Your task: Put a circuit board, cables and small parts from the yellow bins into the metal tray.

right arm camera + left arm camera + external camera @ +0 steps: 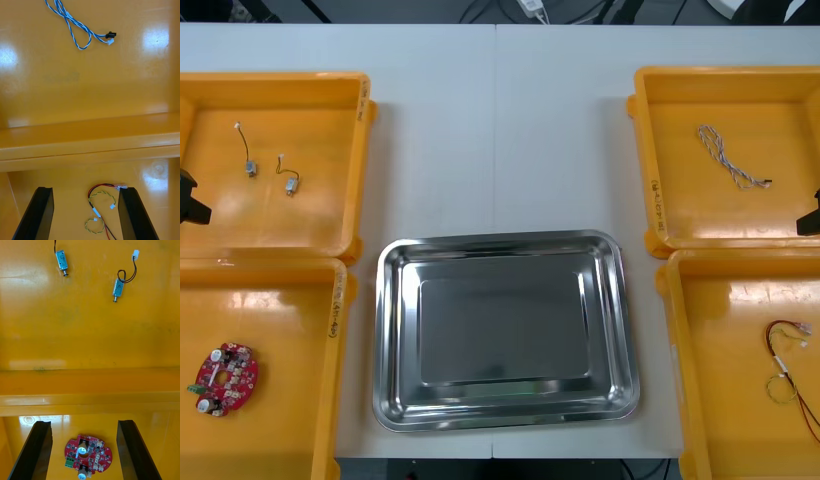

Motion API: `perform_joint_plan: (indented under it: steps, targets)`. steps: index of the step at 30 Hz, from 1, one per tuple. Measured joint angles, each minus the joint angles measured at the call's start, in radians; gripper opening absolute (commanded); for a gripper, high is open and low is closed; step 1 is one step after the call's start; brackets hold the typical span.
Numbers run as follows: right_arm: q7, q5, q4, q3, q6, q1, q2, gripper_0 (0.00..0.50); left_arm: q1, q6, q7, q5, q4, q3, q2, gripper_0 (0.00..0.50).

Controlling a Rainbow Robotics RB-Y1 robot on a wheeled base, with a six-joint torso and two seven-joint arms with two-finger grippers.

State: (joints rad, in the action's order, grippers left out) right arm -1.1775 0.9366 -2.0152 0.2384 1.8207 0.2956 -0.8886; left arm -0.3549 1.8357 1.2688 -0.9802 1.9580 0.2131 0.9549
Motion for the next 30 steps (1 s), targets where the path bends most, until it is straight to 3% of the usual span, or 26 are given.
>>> perform_joint_plan:
  steps: [30]
  targets:
    - [0.000,0.000,0.000,0.000,0.000,0.000,0.000,0.500,0.000,0.000,0.000,0.000,0.000,0.000,0.000,0.500]
